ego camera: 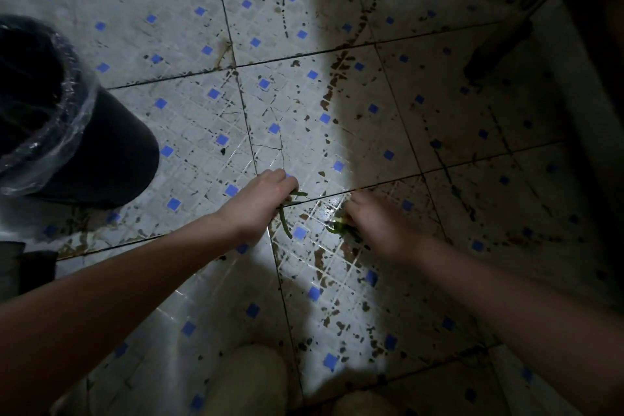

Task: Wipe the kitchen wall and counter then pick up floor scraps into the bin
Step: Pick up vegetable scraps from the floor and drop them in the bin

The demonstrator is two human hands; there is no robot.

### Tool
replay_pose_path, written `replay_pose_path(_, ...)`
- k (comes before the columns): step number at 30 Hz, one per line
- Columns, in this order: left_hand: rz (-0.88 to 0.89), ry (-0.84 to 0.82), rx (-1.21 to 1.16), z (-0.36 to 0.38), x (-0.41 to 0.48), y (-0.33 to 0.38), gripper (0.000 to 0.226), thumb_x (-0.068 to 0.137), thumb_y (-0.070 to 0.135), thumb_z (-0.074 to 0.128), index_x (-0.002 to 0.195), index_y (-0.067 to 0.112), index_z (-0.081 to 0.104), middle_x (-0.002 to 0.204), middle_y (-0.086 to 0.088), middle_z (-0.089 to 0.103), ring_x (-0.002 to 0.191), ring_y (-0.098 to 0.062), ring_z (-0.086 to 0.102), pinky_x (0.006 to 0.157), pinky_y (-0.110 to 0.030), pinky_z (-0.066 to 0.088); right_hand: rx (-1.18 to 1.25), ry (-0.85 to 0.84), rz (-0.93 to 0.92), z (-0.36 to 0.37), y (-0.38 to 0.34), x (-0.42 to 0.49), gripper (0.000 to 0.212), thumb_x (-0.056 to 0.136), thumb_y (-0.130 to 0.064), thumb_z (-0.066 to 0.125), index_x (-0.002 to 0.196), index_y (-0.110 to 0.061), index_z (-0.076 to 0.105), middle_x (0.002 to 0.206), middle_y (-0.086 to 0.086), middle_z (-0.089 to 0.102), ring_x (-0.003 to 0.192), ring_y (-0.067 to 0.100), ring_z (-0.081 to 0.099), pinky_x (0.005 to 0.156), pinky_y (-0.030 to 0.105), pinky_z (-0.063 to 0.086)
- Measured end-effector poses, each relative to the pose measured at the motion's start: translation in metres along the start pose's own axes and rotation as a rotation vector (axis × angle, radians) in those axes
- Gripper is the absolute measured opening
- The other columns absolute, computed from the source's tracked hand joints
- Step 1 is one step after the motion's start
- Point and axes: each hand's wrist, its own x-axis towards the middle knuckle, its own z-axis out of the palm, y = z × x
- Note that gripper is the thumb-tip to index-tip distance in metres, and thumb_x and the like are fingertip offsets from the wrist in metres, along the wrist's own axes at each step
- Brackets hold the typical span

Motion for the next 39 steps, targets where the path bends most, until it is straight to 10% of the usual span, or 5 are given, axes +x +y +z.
replay_pose_path(11, -0.014, 0.018, 0.006, 0.013, -0.003, -0.013, 0.043, 0.084, -0.006, 0.053, 0.118, 0.02, 0.05, 0.111, -0.004, 0.051, 0.099, -0.017, 0.042, 0.078, -0.025, 0.034, -0.181, -0.061, -0.15, 0.01, 0.005, 0.005, 0.031, 0.082, -0.007, 0.06, 0.11, -0.018, 0.058, 0.107, 0.003, 0.054, 0.099, 0.017, 0.048, 0.078, 0.027, 0.042)
replay_pose_path(28, 0.076, 0.1, 0.066, -0.025, -0.015, -0.015, 0.043, 0.079, -0.009, 0.059, 0.117, 0.01, 0.051, 0.106, -0.008, 0.05, 0.1, -0.024, 0.046, 0.08, -0.029, 0.037, -0.066, 0.049, 0.175, -0.058, -0.009, 0.037, 0.013, 0.088, -0.001, 0.053, 0.086, -0.014, 0.055, 0.093, 0.004, 0.052, 0.084, 0.019, 0.051, 0.069, 0.028, 0.04)
replay_pose_path(39, 0.003, 0.286, 0.103, -0.075, -0.024, -0.022, 0.056, 0.071, -0.016, 0.063, 0.117, 0.013, 0.052, 0.107, -0.007, 0.052, 0.099, -0.023, 0.047, 0.079, -0.031, 0.042, -0.083, 0.182, 0.016, -0.128, -0.056, 0.059, 0.018, 0.091, -0.013, 0.058, 0.076, -0.016, 0.047, 0.087, 0.002, 0.047, 0.079, 0.014, 0.041, 0.068, 0.029, 0.035)
